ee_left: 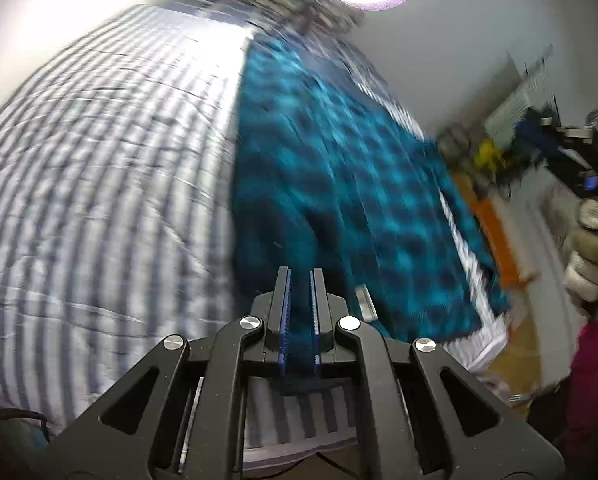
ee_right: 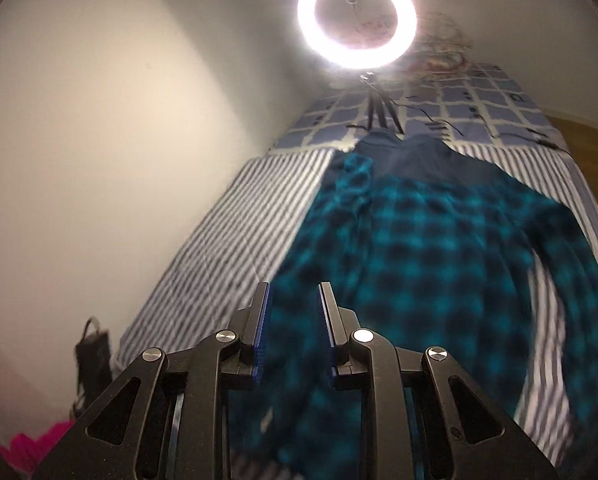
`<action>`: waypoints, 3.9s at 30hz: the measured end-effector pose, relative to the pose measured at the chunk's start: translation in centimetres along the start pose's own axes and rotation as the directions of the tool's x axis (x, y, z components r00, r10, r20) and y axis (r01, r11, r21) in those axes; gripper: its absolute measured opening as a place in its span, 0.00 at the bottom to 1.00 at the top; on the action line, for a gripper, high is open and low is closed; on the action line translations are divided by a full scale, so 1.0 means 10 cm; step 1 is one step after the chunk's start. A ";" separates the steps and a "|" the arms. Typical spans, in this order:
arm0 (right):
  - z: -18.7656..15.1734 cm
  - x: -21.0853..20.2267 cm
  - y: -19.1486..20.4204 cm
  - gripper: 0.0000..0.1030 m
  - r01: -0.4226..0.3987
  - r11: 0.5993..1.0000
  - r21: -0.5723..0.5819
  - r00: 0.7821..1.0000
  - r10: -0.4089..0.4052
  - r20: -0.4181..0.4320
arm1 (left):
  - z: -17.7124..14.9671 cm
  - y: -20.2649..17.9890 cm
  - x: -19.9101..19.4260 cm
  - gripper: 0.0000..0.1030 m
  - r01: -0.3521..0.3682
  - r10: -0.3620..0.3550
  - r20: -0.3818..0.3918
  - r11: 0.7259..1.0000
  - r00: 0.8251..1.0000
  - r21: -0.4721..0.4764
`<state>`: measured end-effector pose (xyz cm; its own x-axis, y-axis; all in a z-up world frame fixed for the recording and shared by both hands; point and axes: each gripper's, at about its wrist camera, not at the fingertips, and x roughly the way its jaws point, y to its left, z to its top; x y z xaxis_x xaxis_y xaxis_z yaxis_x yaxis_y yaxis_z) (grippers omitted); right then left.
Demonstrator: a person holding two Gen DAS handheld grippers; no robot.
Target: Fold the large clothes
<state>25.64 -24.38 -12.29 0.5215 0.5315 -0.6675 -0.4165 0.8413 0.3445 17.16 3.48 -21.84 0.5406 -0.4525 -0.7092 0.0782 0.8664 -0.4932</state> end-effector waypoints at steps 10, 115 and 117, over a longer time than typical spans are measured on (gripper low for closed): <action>-0.80 -0.54 -0.66 0.28 0.201 0.973 0.113 0.980 -0.200 -0.026 | -0.25 -0.43 0.54 0.05 -0.114 0.146 -0.175 0.976 0.974 0.184; 0.25 0.12 -2.35 0.44 0.276 0.933 0.231 0.961 -0.263 -0.085 | -0.10 -1.66 1.59 0.03 0.316 -0.330 -0.366 0.944 0.870 -0.099; 0.44 0.31 -2.54 0.44 0.297 0.918 0.265 0.955 -0.284 -0.087 | -0.08 -1.66 1.55 0.02 0.315 -0.330 -0.355 0.944 0.874 -0.101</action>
<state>41.11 -43.70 -20.24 0.5517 0.2602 -0.7924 -0.0304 0.9557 0.2926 23.63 -18.09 -25.06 0.1493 -0.7570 -0.6362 0.1597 0.6534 -0.7400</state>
